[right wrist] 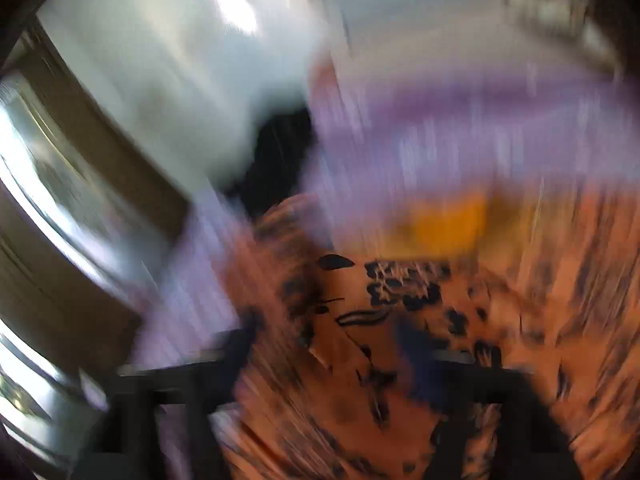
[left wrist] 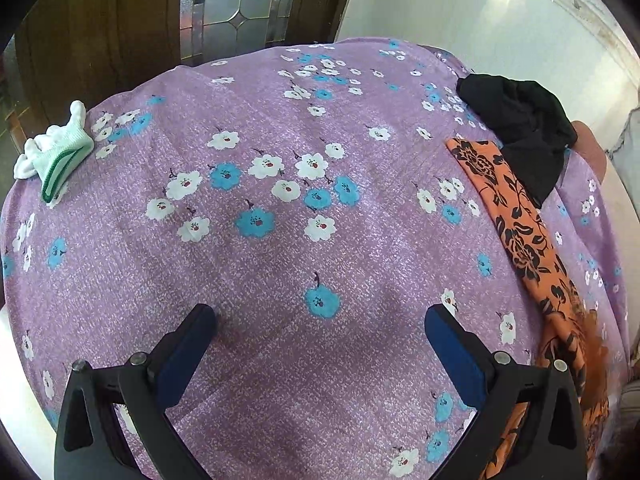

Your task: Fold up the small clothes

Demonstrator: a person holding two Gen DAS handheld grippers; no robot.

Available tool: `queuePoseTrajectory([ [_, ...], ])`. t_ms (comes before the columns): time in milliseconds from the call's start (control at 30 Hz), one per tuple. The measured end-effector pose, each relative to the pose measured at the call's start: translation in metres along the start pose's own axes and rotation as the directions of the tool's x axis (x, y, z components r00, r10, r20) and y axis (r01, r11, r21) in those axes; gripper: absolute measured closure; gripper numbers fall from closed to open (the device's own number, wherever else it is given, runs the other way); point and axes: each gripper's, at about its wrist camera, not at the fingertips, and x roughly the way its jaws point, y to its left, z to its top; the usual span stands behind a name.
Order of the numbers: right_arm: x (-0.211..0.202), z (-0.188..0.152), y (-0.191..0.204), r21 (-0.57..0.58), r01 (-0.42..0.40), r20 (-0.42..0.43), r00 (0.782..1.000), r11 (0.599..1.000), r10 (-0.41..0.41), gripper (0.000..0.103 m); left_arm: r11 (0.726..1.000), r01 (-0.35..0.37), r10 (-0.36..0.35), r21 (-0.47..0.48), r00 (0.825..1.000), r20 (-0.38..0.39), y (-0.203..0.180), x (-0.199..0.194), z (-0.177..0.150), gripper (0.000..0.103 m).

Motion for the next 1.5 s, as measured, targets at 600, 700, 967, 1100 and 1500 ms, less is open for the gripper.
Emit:
queuePoseTrajectory([
  [600, -0.03, 0.011, -0.008, -0.038, -0.082, 0.172, 0.981, 0.996, 0.087, 0.02, 0.986, 0.163, -0.162, -0.035, 0.987, 0.023, -0.003, -0.013, 0.002, 0.0],
  [700, -0.048, -0.003, -0.023, -0.065, -0.08, 0.27, 0.958, 0.995, 0.095, 0.01, 0.941, 0.335, -0.334, -0.044, 0.942, 0.023, -0.013, -0.019, 0.008, 0.0],
  [967, -0.022, -0.031, -0.077, 0.014, -0.193, 0.286, 0.941, 0.981, 0.181, 0.011, 0.832, 0.553, -0.543, 0.049, 0.829, -0.134, -0.126, 0.029, 0.071, 0.0],
  [1100, -0.022, -0.036, -0.083, 0.015, -0.227, 0.303, 0.929, 0.974, 0.212, 0.01, 0.854, 0.519, -0.511, -0.018, 0.833, -0.213, -0.153, 0.081, 0.088, 0.025],
  [1500, -0.022, -0.038, -0.089, 0.01, -0.26, 0.325, 0.914, 0.965, 0.243, 0.01, 0.959, 0.282, -0.281, -0.021, 0.944, -0.174, -0.154, 0.12, 0.106, 0.099],
])
